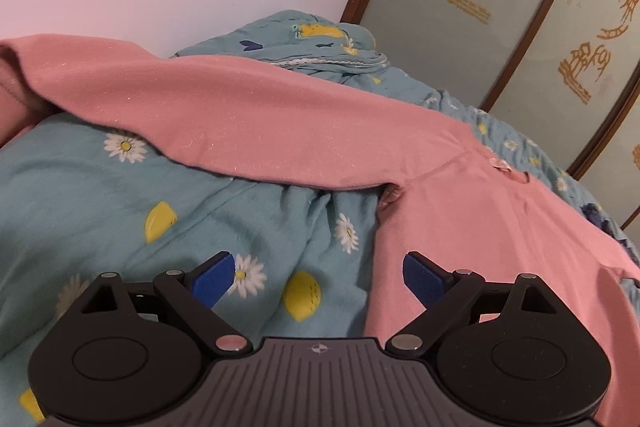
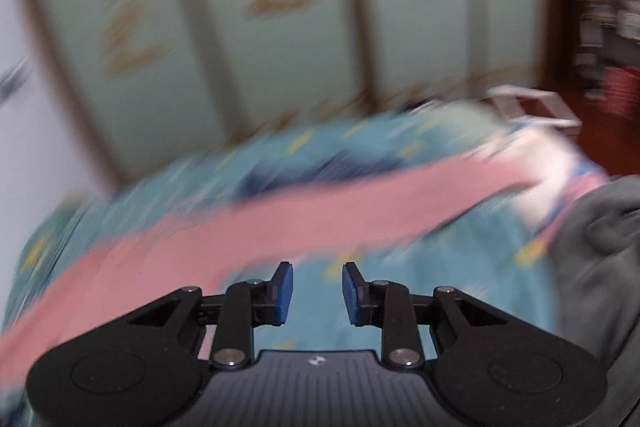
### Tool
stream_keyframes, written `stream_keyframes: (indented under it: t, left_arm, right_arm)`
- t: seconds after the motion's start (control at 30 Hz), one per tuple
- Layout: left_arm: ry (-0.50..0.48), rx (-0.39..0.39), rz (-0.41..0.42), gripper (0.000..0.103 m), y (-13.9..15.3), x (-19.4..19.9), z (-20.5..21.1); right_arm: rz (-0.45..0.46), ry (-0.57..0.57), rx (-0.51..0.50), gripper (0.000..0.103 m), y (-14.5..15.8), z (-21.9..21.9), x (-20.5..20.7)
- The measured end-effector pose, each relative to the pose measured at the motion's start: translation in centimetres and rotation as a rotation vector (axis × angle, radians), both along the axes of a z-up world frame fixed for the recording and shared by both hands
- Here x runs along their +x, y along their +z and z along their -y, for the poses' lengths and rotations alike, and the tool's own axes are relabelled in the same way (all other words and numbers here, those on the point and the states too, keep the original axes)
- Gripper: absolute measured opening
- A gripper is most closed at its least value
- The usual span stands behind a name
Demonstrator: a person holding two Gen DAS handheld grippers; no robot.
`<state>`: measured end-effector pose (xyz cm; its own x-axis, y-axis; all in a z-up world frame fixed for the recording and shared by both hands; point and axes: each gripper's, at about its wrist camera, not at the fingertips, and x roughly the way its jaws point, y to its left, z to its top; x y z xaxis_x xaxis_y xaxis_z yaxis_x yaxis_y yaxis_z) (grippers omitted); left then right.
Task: Fold clothes
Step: 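Open the right gripper and move it back over the sweatshirt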
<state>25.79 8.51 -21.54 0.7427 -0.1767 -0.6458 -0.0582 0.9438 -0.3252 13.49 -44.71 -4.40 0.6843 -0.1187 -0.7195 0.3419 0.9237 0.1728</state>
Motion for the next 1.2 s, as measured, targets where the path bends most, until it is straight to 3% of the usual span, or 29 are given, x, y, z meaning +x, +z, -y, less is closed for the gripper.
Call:
stream_keyframes:
  t: [0.07,0.2,0.5,0.63,0.67,0.7,0.73,0.8,0.93,1.0,1.1,1.2]
  left_arm:
    - [-0.004,-0.015,0.007,0.092,0.5,-1.1,-0.3]
    - [0.015,-0.064,0.016,0.092,1.3,-2.5,-1.0]
    - [0.095,-0.164,0.024,0.092,1.8,-2.1,-3.0]
    - [0.095,-0.195,-0.018,0.092,0.7,-0.6,-3.0]
    - [0.092,-0.196,-0.021,0.092,0.6,-0.6,-3.0]
    - [0.084,-0.195,-0.027,0.092,0.4,-0.4,-3.0]
    - [0.072,-0.192,-0.035,0.092,0.2,-0.1,-2.8]
    - [0.053,-0.187,-0.048,0.092,-0.2,0.2,-2.6]
    - [0.053,-0.198,-0.057,0.092,-0.4,0.1,-2.6]
    - [0.059,-0.214,-0.058,0.092,-0.4,-0.1,-2.8]
    - [0.069,-0.213,-0.063,0.092,-0.4,-0.2,-3.0]
    - [0.082,-0.226,-0.075,0.092,-0.4,-0.2,-3.2]
  right_arm:
    - [-0.051,0.072,0.029,0.023,-2.1,-3.5,0.3]
    - [-0.069,0.067,0.125,0.023,-6.0,-6.0,2.4]
    - [-0.134,-0.079,0.146,0.022,-12.5,-3.0,8.4]
    - [-0.119,-0.096,0.304,0.024,-14.3,-1.9,8.5]
    - [-0.112,-0.101,0.34,0.022,-14.7,-1.8,8.4]
    - [-0.105,-0.106,0.372,0.012,-15.0,-1.7,8.3]
    - [-0.103,-0.107,0.388,0.006,-15.2,-1.7,8.2]
    - [-0.097,-0.101,0.379,0.004,-14.8,-1.8,7.7]
    - [-0.057,-0.083,0.287,0.003,-13.2,-1.8,6.4]
    - [-0.035,-0.101,0.286,0.002,-12.9,-1.2,5.7]
    - [-0.104,-0.112,0.277,0.002,-14.2,-1.1,5.4]
    - [-0.061,-0.111,0.285,0.008,-13.5,-0.9,6.0]
